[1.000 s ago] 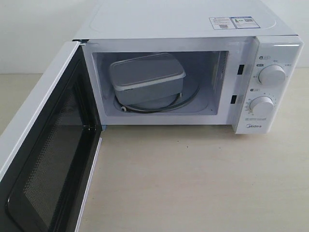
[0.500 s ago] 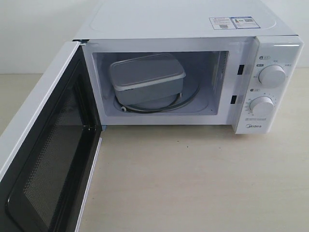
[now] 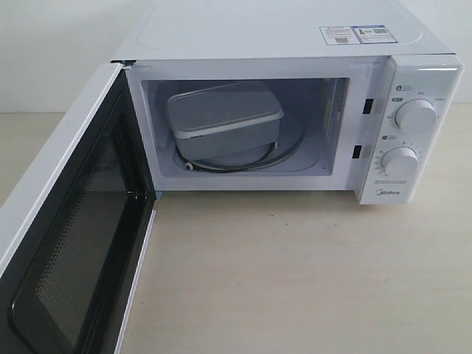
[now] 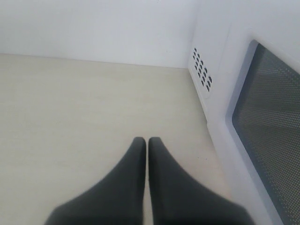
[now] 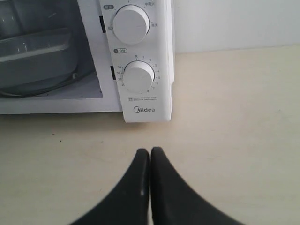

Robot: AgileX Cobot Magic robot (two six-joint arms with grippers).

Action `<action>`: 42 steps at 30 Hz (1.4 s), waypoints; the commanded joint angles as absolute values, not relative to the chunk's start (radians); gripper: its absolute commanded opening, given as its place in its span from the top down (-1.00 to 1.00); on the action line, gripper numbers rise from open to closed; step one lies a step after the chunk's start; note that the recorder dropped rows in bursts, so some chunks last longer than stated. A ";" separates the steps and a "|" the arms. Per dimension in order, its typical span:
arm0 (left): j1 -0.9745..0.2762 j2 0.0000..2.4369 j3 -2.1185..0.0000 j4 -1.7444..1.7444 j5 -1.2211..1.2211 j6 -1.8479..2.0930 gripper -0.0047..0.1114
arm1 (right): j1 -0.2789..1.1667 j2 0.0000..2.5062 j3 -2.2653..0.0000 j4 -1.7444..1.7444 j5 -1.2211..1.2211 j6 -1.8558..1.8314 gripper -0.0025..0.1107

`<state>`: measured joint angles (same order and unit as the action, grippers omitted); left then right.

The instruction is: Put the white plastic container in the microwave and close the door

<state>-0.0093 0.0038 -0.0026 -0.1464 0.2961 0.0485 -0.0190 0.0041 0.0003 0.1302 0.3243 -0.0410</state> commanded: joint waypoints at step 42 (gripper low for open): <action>-0.004 0.000 0.000 -0.136 0.058 0.064 0.84 | -0.025 0.000 0.000 0.146 0.332 0.000 0.96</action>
<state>-0.0093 0.0038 -0.0026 -0.1464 0.2404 0.0506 -0.0190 0.0041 0.0003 0.1455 0.3341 0.0000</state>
